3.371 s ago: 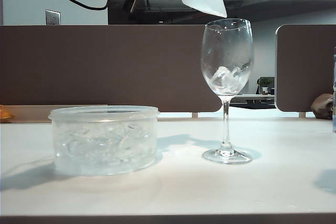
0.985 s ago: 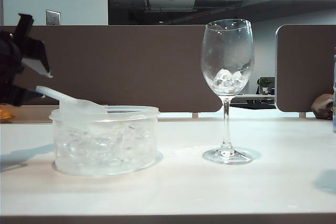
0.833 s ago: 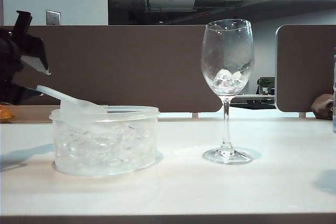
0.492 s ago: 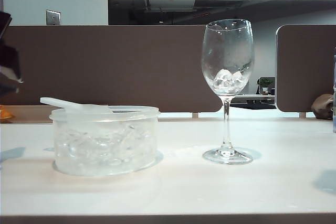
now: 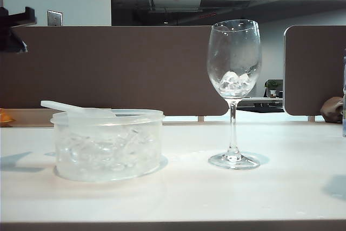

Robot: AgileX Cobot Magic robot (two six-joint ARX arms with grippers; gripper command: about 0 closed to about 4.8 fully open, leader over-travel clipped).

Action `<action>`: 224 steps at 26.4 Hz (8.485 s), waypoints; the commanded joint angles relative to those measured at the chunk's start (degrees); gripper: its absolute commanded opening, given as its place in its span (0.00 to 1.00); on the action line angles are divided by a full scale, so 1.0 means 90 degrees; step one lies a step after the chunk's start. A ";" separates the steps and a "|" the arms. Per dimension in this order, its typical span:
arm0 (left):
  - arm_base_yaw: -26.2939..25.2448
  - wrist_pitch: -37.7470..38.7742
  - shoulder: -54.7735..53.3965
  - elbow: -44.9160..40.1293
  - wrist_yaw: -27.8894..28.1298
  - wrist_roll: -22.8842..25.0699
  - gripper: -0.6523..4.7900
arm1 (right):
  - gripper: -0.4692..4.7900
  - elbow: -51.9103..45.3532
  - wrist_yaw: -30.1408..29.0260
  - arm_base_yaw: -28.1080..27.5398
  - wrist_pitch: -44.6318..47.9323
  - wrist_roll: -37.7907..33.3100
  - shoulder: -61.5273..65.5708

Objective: Pick up an ice shovel filled with ice cubes and pour the ice from the shovel into the glass.

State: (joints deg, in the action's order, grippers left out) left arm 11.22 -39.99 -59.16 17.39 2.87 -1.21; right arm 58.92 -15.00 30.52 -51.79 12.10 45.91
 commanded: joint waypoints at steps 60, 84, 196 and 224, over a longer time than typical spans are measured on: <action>-0.1277 0.4733 0.6538 -0.1885 0.0073 0.0245 0.12 | 0.09 0.0027 -0.0022 -0.0007 0.0068 -0.0005 -0.0017; -0.1649 0.5629 0.6538 -0.1885 -0.0345 0.0136 0.12 | 0.09 0.0027 -0.0019 -0.0007 0.0068 -0.0005 -0.0017; -0.1642 0.5625 0.6538 -0.1885 -0.0345 0.0134 0.12 | 0.09 -0.6543 0.2081 -0.3276 0.4614 -0.1863 -0.5085; -0.1642 0.5625 0.6538 -0.1885 -0.0345 0.0134 0.12 | 0.09 -0.6543 0.1940 -0.3252 0.4605 -0.2050 -0.5088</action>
State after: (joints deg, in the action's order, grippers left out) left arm -3.46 10.17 -0.27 0.38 -0.01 0.16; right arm 0.45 2.39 1.26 -10.44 -6.20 0.12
